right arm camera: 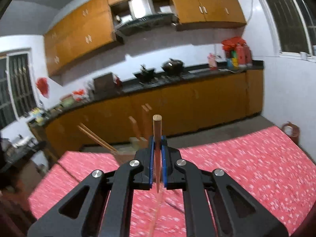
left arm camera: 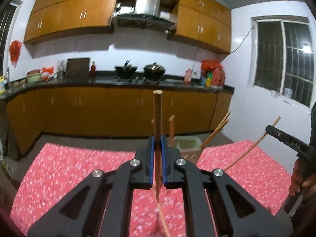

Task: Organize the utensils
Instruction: 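Lift both held chopsticks upright above the beige holder, then open the right tool over the holder while the left tool releases its chopstick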

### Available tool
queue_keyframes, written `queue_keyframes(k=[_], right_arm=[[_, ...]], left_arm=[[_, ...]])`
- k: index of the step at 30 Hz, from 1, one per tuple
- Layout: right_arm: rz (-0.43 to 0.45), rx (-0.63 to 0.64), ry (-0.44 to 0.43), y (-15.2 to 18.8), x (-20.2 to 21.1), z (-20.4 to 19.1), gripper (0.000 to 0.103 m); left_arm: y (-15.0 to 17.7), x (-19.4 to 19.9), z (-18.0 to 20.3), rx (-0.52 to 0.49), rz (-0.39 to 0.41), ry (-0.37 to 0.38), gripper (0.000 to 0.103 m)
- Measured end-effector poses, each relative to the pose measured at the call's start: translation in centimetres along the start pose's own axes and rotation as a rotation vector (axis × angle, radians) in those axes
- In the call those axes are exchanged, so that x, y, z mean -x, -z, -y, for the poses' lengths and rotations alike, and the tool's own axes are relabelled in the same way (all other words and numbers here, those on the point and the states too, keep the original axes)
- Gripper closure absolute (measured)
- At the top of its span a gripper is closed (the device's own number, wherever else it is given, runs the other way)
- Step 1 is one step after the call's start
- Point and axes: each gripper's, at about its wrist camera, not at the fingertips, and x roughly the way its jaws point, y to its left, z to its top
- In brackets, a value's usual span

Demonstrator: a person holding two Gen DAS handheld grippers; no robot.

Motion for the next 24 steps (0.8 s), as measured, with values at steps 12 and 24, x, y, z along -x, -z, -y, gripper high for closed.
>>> queue_keyframes(k=[12,24], right_arm=[[0.225,0.132,0.016,-4.2,-2.5,-5.5,0.095],[0.063,0.132,0.02,-1.4,-9.2,-5.2,0.095]], left_arm=[[-6.7,-3.4,3.5,0.067,0.199,0.029,0.095],[-4.8,-10.3,2.9,0.097,0.157,-0.021,0.095]])
